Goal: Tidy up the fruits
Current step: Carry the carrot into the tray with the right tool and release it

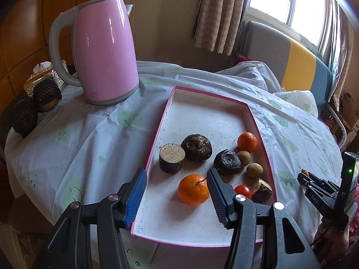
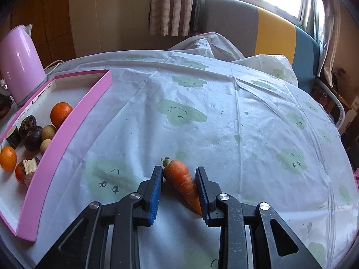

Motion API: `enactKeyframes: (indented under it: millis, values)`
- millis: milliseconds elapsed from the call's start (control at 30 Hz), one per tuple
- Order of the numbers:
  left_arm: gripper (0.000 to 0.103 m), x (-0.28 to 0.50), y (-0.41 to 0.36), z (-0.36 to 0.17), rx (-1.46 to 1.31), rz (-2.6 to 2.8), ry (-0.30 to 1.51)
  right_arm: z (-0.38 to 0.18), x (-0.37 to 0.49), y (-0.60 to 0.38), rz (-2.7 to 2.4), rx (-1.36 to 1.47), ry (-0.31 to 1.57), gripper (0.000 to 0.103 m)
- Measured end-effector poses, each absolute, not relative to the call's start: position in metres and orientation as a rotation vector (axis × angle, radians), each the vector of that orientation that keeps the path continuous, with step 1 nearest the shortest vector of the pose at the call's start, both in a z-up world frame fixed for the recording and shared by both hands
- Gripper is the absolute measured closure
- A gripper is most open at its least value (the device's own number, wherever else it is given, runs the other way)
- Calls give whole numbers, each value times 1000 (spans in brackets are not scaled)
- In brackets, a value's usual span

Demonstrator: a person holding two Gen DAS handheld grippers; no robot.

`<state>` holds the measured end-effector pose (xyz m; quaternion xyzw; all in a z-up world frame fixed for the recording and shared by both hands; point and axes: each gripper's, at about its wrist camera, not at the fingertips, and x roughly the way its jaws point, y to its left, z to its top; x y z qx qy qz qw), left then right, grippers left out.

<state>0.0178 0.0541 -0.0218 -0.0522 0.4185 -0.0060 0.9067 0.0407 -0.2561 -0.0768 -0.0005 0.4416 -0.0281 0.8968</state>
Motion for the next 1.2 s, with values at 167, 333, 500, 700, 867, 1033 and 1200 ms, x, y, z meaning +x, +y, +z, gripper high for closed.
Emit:
enactKeyframes:
  millis: [167,333,500,700,867,1033,1200]
  values:
    - [47,16,53,-22,-109,-16,862,-68,35,-244,-5,25,916,73]
    - [47,15,52,-22,-113,-21,862,-48,33,-217,107,28,887,73]
    - [47,14,54,-21,-120,-15,857,-28,36,-175,272,17,872,73]
    - [47,14,59,-20,-133,-5,857,-16,45,-124,422,-27,869,73]
    - [47,15,64,-21,-147,6,860,-20,51,-98,496,-33,903,73]
    - [47,16,68,-22,-157,12,861,-28,57,-76,544,-74,936,73]
    - [47,17,70,-22,-160,16,863,-45,71,-67,517,-104,970,73]
